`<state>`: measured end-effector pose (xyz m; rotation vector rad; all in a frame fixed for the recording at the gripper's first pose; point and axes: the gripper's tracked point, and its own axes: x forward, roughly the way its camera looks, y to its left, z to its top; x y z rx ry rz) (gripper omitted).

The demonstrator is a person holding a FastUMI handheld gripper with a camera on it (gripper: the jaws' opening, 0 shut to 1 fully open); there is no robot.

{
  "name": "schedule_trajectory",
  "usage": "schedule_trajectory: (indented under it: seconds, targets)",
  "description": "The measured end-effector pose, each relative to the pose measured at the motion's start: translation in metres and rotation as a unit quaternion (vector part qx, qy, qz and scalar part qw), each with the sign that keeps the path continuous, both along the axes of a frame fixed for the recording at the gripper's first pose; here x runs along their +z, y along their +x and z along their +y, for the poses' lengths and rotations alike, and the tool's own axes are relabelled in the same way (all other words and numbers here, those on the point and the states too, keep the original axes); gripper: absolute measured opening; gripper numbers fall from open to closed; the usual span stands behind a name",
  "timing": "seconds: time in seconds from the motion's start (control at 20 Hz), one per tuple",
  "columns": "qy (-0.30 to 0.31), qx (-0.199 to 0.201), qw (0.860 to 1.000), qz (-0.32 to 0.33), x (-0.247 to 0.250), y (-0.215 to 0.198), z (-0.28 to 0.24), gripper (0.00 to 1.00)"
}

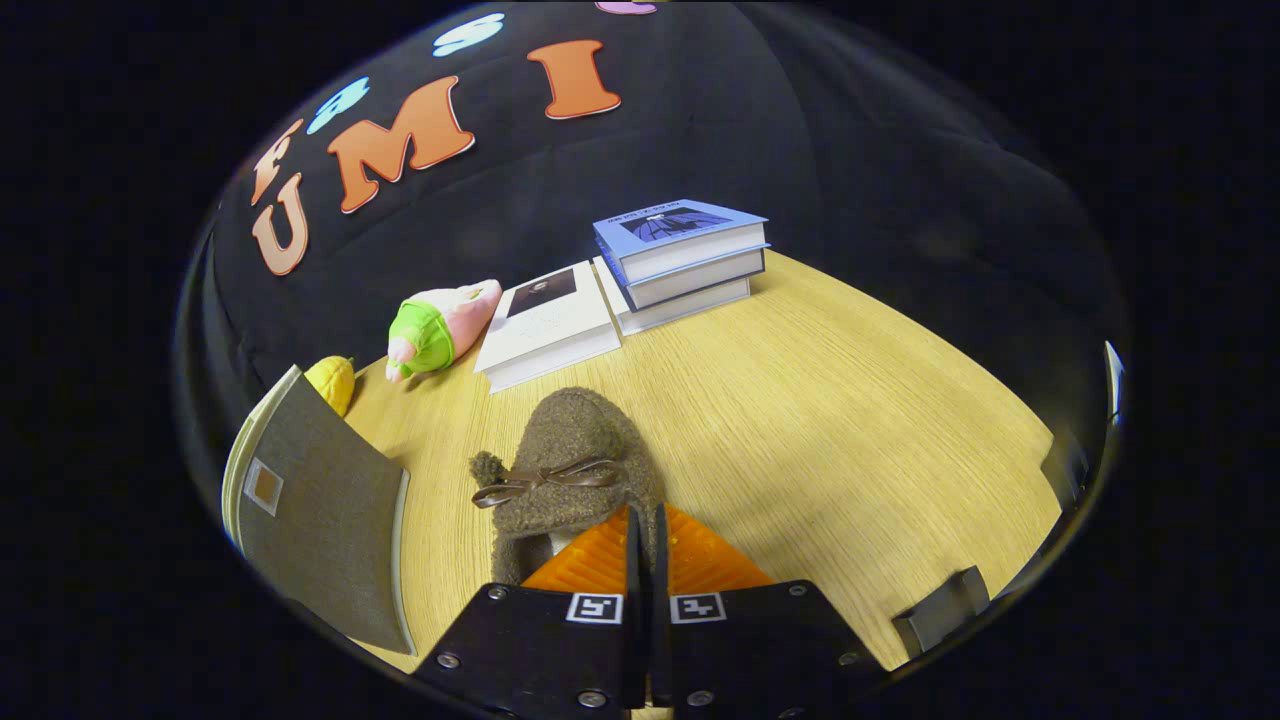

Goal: Open the storage box then place both shoes into the box .Put the left shoe in first, then the right shoe, with the right side of both shoes facing outward in a uniform manner.

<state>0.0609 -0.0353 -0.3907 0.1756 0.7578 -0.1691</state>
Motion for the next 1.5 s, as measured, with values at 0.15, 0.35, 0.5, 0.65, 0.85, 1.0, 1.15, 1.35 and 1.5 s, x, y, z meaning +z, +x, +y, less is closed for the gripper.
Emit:
schedule_trajectory:
  seconds: [0.15, 0.35, 0.5, 0.65, 0.85, 1.0, 1.15, 1.35, 1.5]
  targets:
    - [-0.002, -0.020, 1.000, -0.024, 0.021, 0.002, -0.001, 0.01]
    - [0.009, -0.017, 0.998, -0.057, 0.061, 0.002, 0.017, 0.01]
    - [0.010, -0.009, 0.997, -0.073, 0.088, 0.003, 0.036, 0.01]
    - [0.017, 0.001, 0.996, -0.087, 0.113, 0.005, 0.064, 0.01]
    - [0.023, 0.018, 0.994, -0.104, 0.146, 0.007, 0.103, 0.01]
    - [0.024, 0.029, 0.992, -0.118, 0.171, 0.010, 0.132, 0.01]
    - [0.031, 0.047, 0.990, -0.128, 0.189, 0.013, 0.167, 0.01]
    - [0.051, 0.081, 0.987, -0.128, 0.199, 0.010, 0.219, 0.01]
    - [0.065, 0.106, 0.985, -0.120, 0.196, 0.004, 0.257, 0.01]
